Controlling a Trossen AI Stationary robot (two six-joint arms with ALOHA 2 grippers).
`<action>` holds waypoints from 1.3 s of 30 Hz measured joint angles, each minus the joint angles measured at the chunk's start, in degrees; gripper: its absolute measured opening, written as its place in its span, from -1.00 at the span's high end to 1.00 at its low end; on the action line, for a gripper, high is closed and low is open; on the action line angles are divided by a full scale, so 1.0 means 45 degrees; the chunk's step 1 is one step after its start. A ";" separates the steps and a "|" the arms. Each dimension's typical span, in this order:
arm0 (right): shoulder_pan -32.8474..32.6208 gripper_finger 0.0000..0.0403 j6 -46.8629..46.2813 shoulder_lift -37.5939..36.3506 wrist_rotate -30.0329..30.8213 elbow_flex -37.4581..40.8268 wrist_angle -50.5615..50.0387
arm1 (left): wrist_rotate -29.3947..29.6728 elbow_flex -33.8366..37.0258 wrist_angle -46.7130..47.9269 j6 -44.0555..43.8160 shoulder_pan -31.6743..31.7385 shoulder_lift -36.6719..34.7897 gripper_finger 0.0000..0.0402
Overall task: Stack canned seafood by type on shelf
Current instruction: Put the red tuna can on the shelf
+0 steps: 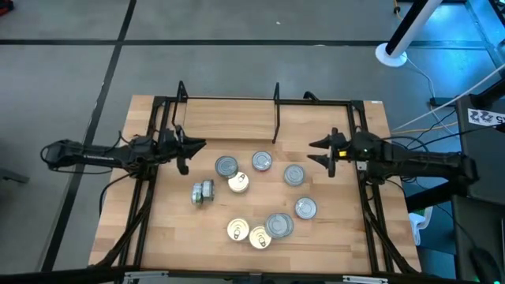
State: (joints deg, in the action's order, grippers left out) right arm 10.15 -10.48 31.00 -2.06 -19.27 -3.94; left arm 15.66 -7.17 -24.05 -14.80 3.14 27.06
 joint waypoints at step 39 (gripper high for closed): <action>-0.0587 -0.19 0.8027 1.0101 -0.1764 -0.3099 0.4548 | 0.0000 -0.5063 -0.0262 0.0295 -0.0010 0.8957 0.70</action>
State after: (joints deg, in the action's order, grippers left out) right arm 7.51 25.64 76.46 -10.00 -33.22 16.53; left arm 15.66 -29.95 -25.23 -13.47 3.09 67.37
